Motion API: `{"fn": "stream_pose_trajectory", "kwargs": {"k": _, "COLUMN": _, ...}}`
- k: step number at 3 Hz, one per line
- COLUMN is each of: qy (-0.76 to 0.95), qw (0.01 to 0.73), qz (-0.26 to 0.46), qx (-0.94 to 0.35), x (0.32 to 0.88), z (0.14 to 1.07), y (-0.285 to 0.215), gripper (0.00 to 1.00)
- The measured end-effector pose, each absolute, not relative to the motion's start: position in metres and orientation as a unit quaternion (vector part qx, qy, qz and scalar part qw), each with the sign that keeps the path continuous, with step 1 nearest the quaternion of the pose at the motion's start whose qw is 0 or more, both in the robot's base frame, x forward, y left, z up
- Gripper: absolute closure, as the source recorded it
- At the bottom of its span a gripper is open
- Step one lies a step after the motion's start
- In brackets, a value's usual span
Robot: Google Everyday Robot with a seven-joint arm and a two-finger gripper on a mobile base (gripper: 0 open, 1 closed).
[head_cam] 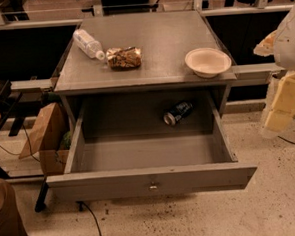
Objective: Pick pepsi can from top drawer and place on counter
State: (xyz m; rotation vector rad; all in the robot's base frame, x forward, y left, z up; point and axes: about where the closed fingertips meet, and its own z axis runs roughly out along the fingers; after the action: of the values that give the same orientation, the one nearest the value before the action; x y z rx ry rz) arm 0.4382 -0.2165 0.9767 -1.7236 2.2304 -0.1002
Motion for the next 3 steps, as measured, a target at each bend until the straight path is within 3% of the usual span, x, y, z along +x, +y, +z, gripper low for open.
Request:
{"fn": "stream_pose_trajectory", "kwargs": {"k": 1, "qy": 0.781, "qw": 0.16, "qz": -0.035, "qx": -0.603, "x": 0.438, "z": 0.977, "y": -0.217, "gripper": 0.0}}
{"fn": "stream_pose_trajectory", "kwargs": {"k": 3, "qy": 0.876, "qw": 0.106, "qz": 0.053, "qx": -0.467, "x": 0.449, "z": 0.916, "y": -0.216, "gripper": 0.0}}
